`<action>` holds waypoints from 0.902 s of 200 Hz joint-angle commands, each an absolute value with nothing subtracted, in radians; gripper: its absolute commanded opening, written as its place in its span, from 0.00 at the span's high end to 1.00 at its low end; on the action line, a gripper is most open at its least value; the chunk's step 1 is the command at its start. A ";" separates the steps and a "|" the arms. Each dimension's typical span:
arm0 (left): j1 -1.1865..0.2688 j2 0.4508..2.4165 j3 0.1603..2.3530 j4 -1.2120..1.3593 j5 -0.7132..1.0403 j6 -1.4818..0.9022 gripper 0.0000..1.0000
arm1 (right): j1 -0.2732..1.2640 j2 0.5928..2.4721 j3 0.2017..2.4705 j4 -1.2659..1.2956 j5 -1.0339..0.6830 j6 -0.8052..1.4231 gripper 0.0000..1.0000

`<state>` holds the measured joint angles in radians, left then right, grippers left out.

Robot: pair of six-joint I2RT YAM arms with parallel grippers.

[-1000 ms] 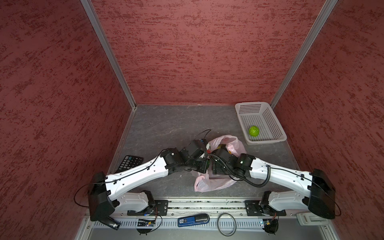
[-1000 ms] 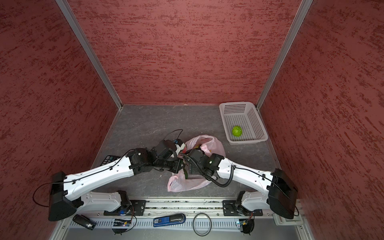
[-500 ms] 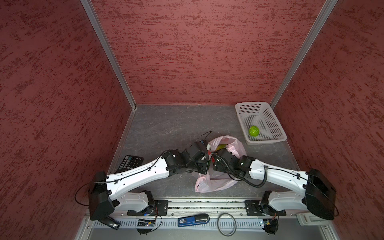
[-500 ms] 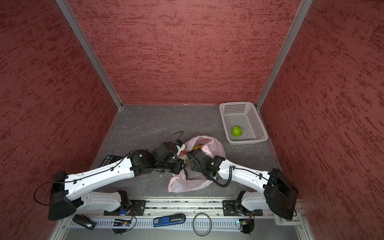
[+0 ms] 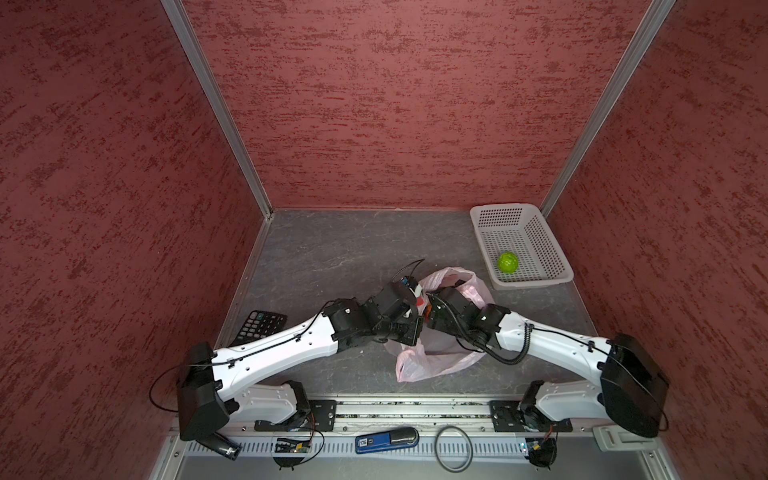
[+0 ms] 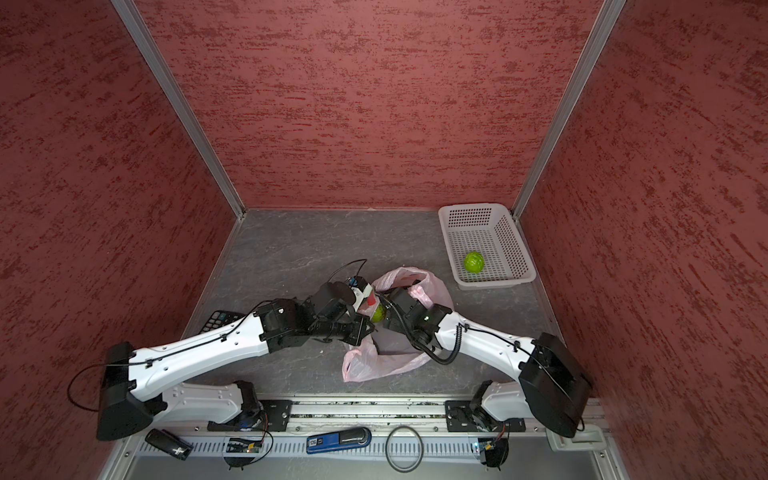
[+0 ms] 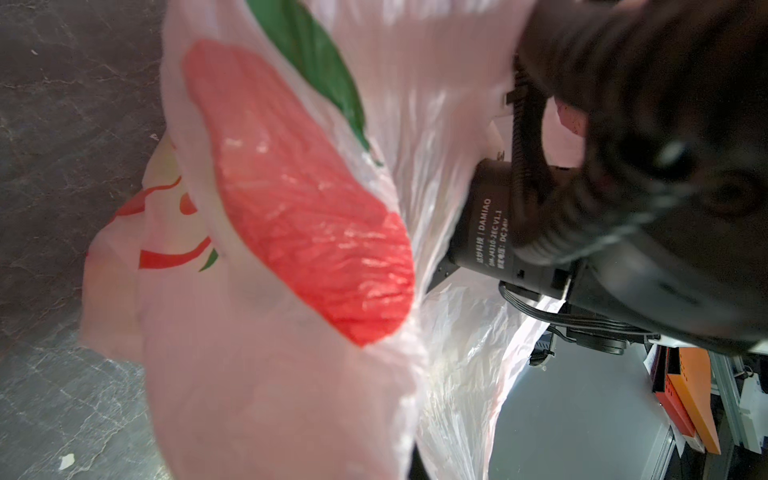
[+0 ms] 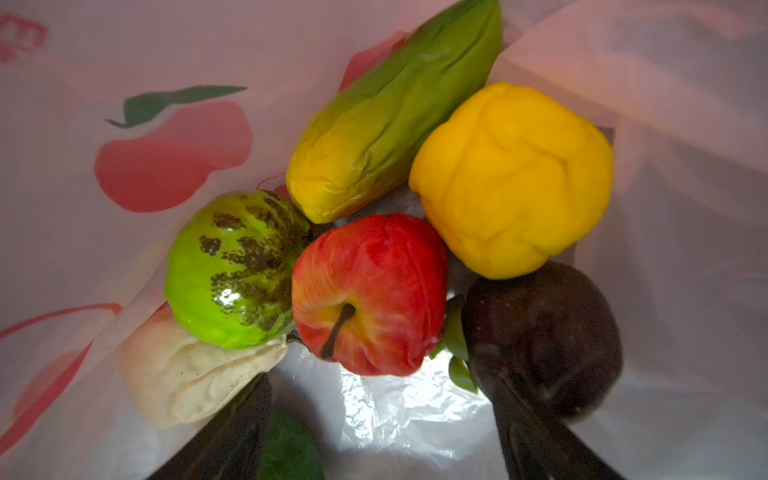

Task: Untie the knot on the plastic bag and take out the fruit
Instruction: 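Lower the right gripper and close it on the red apple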

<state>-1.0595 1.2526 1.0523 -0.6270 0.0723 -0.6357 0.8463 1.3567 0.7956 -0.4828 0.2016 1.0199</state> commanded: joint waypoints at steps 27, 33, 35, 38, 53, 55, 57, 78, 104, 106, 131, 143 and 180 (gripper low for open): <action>-1.060 1.254 1.022 -0.601 0.082 -0.633 1.00 | 0.819 1.442 0.846 -0.411 0.175 1.011 0.17; -1.059 1.256 1.022 -0.601 0.085 -0.632 1.00 | 0.815 1.448 0.844 -0.404 0.170 1.012 0.18; -1.059 1.257 1.020 -0.601 0.086 -0.633 1.00 | 0.815 1.448 0.844 -0.402 0.169 1.012 0.18; -1.060 1.258 1.019 -0.601 0.087 -0.632 1.00 | 0.812 1.448 0.842 -0.401 0.167 1.012 0.18; -1.060 1.258 1.011 -0.596 0.088 -0.635 1.00 | 0.806 1.488 0.833 -0.382 0.162 1.012 0.19; -1.061 1.257 1.008 -0.595 0.089 -0.635 1.00 | 0.805 1.490 0.831 -0.380 0.162 1.013 0.19; -1.061 1.256 1.007 -0.594 0.089 -0.636 1.00 | 0.804 1.492 0.829 -0.377 0.161 1.014 0.19; -1.061 1.252 0.990 -0.589 0.087 -0.641 1.00 | 0.796 1.516 0.824 -0.353 0.163 1.015 0.22; -1.061 1.255 0.984 -0.586 0.090 -0.641 1.00 | 0.786 1.551 0.838 -0.341 0.168 1.009 0.23; -1.062 1.255 0.985 -0.587 0.090 -0.642 1.00 | 0.785 1.555 0.840 -0.341 0.170 1.009 0.23; -1.060 1.259 0.995 -0.588 0.088 -0.638 1.00 | 0.774 1.576 0.844 -0.334 0.180 1.007 0.25; -1.059 1.261 0.999 -0.590 0.089 -0.636 1.00 | 0.769 1.587 0.841 -0.333 0.179 1.005 0.25; -1.058 1.262 1.001 -0.594 0.083 -0.634 1.00 | 0.765 1.577 0.834 -0.334 0.180 1.003 0.51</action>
